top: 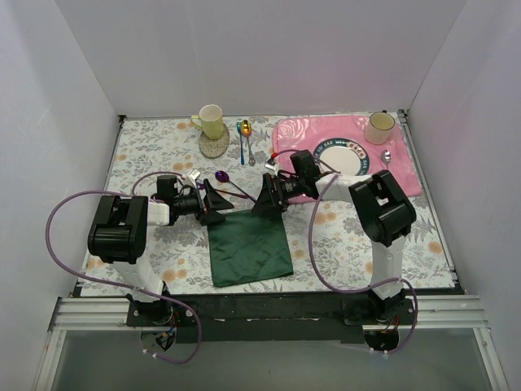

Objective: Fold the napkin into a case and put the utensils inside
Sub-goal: Smooth out the square-folded napkin at the center of the board.

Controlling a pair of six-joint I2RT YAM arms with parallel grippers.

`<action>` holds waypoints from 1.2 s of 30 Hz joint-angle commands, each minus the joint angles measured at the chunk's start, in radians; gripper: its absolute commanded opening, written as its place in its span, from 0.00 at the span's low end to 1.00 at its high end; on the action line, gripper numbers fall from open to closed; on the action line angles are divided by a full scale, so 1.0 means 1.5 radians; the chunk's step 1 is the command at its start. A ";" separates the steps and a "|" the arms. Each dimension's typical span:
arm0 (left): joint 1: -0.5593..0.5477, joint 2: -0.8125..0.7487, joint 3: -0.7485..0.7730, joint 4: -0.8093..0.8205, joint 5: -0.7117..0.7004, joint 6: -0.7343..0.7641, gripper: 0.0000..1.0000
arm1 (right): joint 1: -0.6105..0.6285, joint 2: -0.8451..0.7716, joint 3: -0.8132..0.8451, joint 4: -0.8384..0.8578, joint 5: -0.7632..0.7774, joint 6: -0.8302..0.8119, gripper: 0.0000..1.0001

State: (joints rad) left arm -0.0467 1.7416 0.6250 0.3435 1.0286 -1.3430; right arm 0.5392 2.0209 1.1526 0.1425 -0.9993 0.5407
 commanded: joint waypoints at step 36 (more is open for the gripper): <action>-0.028 -0.009 -0.019 -0.126 -0.104 0.073 0.98 | 0.096 -0.102 -0.050 -0.547 -0.139 -0.511 0.99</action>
State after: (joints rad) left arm -0.0937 1.7061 0.6132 0.2024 1.0180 -1.2961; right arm 0.6621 1.9751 1.0344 -0.5621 -1.1954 -0.1211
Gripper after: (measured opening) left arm 0.981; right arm 0.985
